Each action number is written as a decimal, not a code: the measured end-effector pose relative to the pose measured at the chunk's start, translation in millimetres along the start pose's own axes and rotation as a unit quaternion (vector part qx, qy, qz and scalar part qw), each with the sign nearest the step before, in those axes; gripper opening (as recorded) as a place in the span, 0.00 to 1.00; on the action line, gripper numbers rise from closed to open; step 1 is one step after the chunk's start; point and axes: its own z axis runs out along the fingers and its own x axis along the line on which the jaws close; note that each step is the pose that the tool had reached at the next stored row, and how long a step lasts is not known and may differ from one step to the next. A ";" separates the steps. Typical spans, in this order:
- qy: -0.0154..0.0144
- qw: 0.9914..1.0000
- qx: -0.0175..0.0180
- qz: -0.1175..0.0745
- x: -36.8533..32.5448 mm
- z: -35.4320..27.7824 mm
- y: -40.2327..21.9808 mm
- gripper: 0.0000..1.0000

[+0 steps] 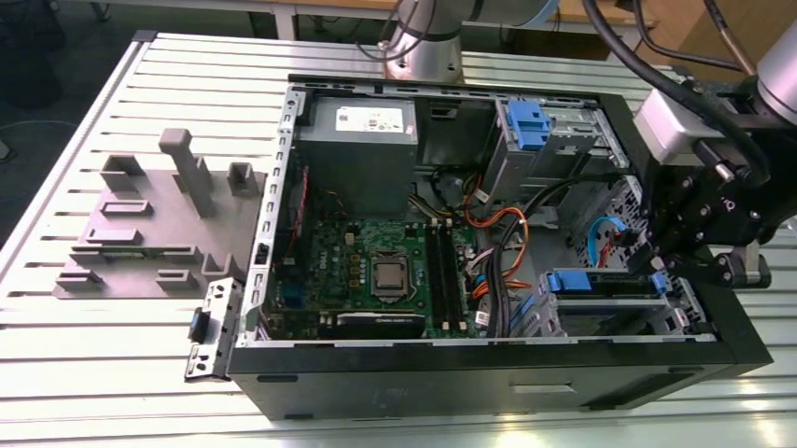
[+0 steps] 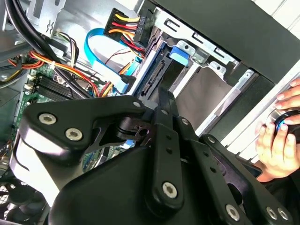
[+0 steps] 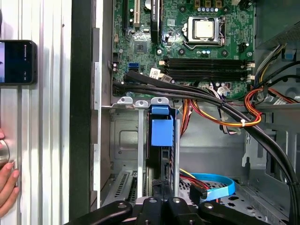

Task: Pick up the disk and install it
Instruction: 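Insert the first disk wire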

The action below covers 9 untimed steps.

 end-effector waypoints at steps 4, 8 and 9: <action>0.000 1.000 0.000 0.000 0.0 -4.2 0.0 0.11; 0.000 1.000 0.000 0.000 0.0 -7.0 0.0 0.11; 0.000 1.000 0.000 0.000 0.0 -7.5 0.0 0.11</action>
